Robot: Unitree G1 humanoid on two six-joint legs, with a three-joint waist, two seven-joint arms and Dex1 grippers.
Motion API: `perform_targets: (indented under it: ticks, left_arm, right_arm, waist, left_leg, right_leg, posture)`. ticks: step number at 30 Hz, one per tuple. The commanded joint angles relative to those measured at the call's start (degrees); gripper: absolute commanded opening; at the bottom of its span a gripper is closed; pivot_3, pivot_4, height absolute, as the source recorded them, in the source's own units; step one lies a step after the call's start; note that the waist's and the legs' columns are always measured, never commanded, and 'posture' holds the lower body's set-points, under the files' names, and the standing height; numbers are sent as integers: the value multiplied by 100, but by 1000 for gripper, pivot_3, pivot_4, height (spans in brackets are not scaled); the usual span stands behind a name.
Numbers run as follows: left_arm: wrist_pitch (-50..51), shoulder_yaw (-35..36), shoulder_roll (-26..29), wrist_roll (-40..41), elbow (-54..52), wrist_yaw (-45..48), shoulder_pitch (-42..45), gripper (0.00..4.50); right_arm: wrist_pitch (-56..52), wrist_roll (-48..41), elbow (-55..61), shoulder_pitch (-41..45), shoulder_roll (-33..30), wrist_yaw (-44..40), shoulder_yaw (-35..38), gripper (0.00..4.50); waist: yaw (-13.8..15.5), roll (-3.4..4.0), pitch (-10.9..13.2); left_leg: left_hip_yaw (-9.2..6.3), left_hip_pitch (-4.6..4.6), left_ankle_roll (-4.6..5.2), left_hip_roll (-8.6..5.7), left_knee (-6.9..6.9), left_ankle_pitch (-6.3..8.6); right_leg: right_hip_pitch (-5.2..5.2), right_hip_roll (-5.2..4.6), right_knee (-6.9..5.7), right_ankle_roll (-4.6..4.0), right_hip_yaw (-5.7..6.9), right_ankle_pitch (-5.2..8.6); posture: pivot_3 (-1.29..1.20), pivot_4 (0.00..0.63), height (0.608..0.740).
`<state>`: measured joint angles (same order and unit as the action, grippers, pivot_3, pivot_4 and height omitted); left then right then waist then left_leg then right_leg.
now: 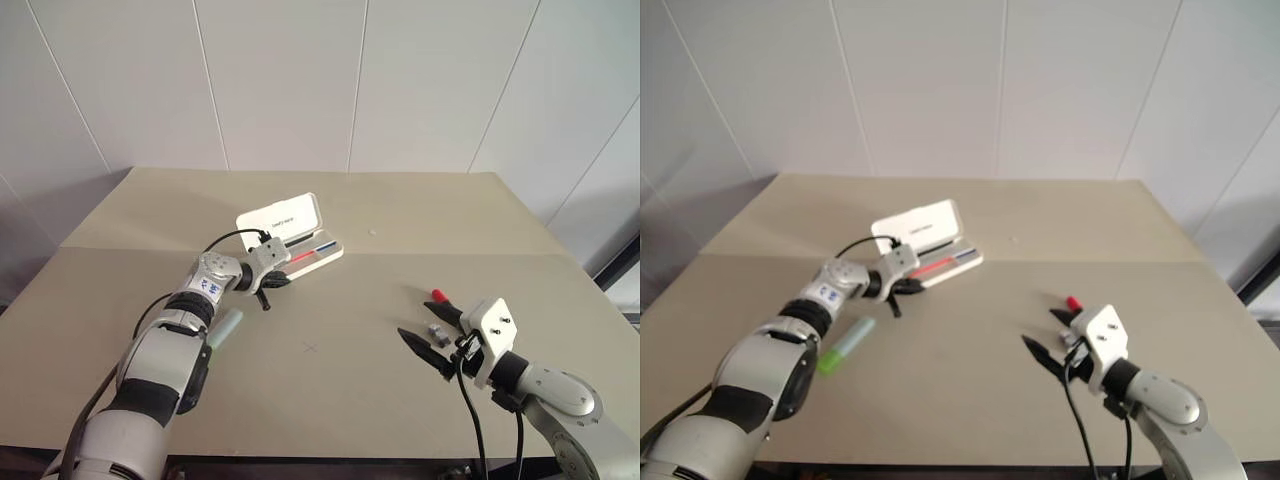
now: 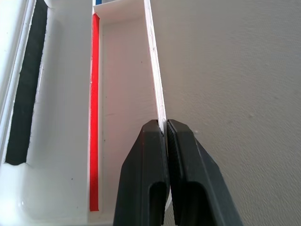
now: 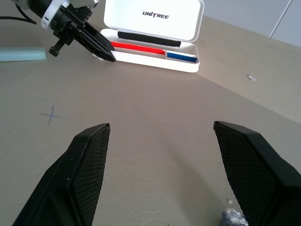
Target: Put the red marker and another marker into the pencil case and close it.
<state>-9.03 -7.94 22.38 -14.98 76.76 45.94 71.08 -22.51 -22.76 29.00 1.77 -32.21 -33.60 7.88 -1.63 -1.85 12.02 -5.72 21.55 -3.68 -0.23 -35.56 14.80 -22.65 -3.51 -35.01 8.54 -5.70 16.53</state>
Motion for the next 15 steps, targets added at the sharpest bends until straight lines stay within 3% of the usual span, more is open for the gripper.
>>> perform_targets:
  ticks: [1, 8, 15]
  left_arm:
    - [-516, -54, 119, 1, -354, 234, -36, 22]
    - [-773, 46, 245, 342, -1020, 1142, -315, 22]
    - [42, 34, 611, 1098, -3710, 2547, -1664, 22]
  right_arm:
    - [32, -90, 86, 78, -75, -72, 130, 4500]
    - [37, -274, 96, 44, -204, -343, 205, 4500]
    - [238, -894, -27, 26, -591, -1266, 650, 4500]
  waist:
    - [5, 0, 0]
    - [7, -1, 1]
    - [-5, 1, 1]
  left_leg:
    - [0, 0, 0, 0, 1, 0]
    - [-1, 4, 0, 0, 0, 0]
    - [1, 3, 0, 5, 7, 0]
  right_leg:
    - [-1, 0, 0, 0, 0, 0]
    - [-2, -1, 0, 0, 0, 0]
    - [-3, 0, -1, -3, -3, 2]
  posture:
    - [0, 150, 740]
    - [0, 150, 740]
    - [0, 150, 740]
